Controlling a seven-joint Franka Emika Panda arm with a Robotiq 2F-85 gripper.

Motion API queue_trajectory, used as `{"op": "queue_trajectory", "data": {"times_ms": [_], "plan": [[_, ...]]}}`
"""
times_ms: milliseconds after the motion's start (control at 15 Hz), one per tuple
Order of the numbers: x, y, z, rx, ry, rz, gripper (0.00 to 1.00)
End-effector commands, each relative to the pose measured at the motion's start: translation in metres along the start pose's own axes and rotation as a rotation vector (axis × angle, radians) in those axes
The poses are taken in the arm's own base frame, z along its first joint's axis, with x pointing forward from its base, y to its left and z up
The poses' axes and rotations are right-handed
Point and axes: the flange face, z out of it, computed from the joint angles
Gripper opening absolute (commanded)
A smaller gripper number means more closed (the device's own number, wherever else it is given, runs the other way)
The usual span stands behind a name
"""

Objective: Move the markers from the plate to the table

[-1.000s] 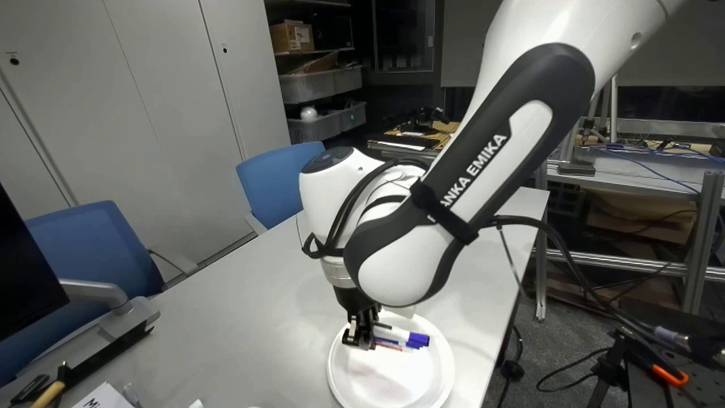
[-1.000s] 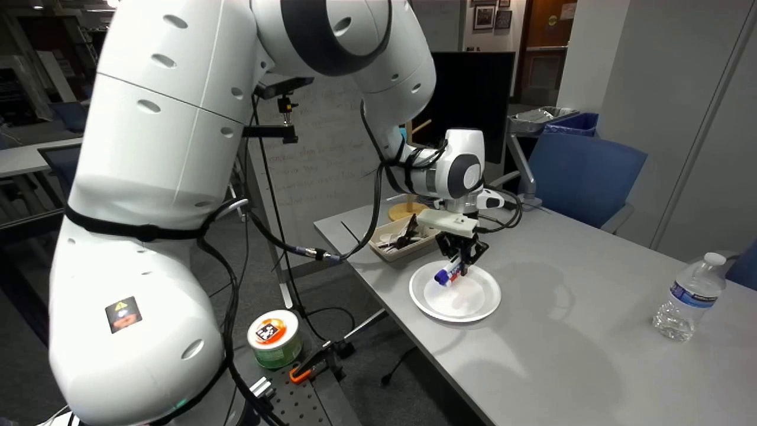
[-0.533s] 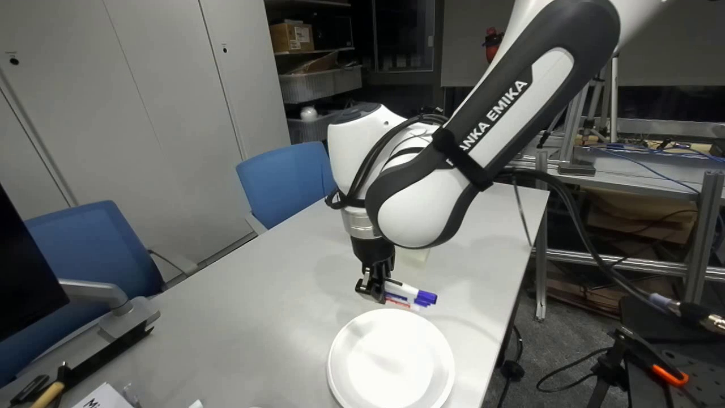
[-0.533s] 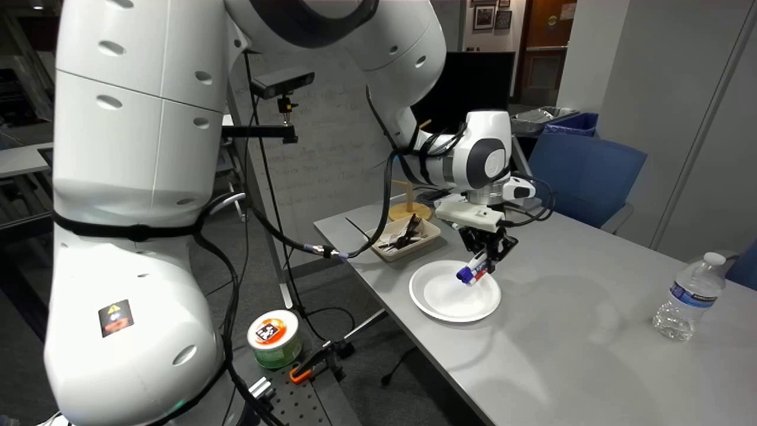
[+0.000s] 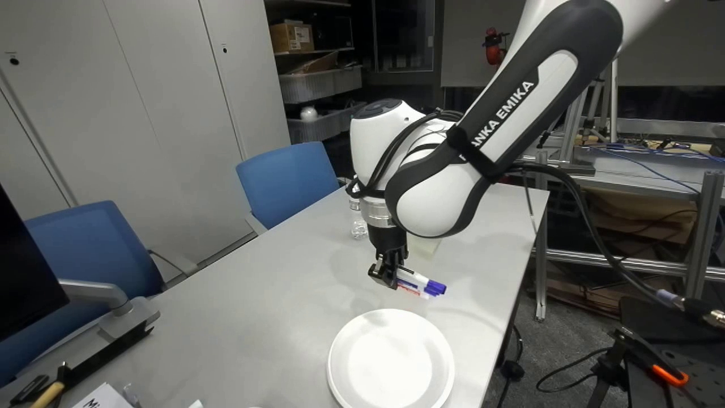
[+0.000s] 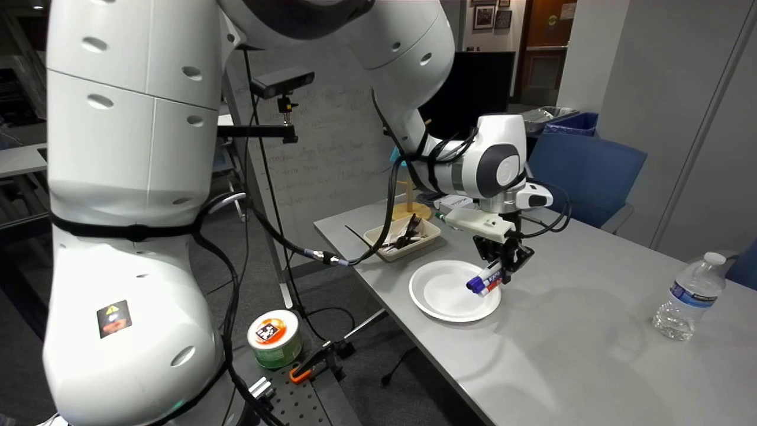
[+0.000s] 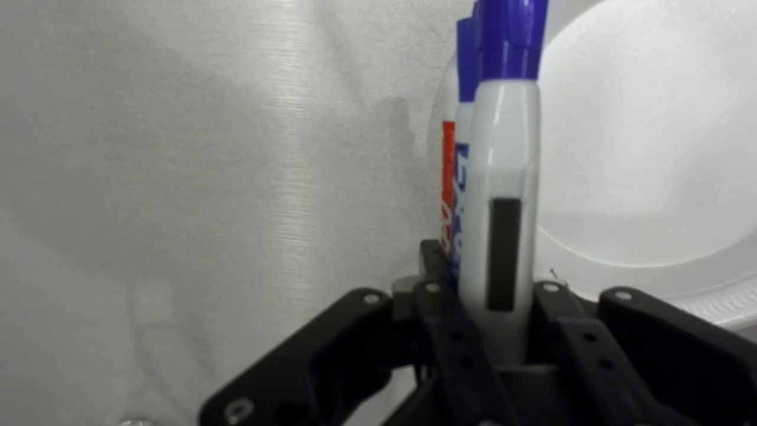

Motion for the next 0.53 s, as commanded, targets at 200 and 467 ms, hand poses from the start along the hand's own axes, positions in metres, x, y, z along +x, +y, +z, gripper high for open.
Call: {"op": "queue_trajectory", "data": {"times_ms": [200, 467], "plan": [[-0.007, 0.0045, -0.0044, -0.018, 0.038, 0.064, 0.05], [-0.0025, 0.0034, 0.0032, -0.008, 0.009, 0.055, 0.21]]}}
